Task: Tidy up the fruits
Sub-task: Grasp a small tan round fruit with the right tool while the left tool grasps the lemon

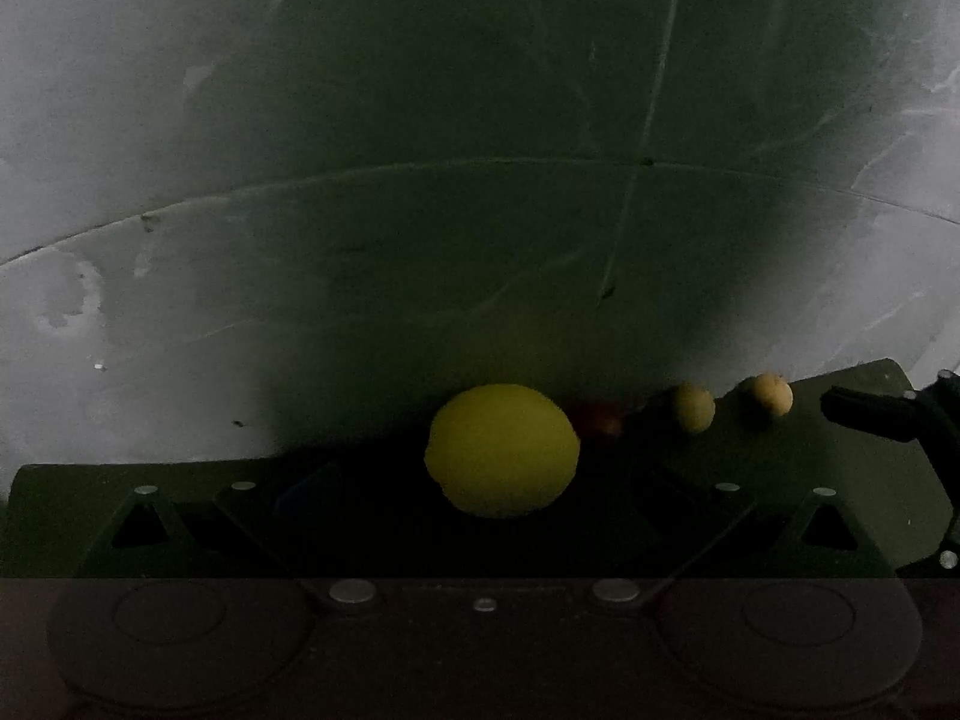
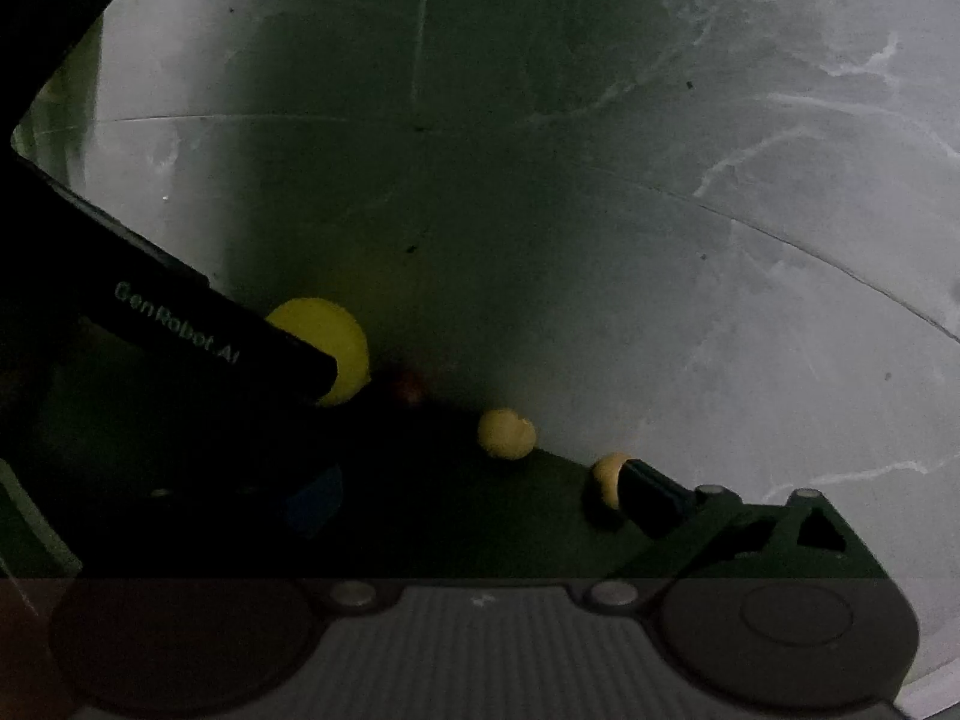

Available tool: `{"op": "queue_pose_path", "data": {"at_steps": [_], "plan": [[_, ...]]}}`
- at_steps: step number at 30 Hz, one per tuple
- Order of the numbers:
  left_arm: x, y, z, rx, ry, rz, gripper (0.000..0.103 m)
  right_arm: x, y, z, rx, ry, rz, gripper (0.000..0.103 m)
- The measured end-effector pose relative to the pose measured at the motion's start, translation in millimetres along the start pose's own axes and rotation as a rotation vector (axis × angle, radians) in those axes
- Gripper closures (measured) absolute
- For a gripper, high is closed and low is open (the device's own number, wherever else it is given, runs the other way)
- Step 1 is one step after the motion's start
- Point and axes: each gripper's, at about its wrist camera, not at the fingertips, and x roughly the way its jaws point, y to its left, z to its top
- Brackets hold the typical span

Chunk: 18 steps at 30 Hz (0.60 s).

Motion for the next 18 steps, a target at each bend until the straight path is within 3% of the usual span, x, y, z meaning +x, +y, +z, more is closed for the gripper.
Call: {"op": "queue_pose_path", "data": {"at_steps": [10,18], "plan": [[9.3,-0.9,3.5,-0.017,-0.003,-0.014,0.001,22.2,2.9,5.3,-0.026,-0.013,-0.011,0.025],[15.4,1.0,2.3,-0.025,0.003,-0.01,0.013,32.8,0.3,3.1,-0.006,0.003,-0.021,0.038]]}}
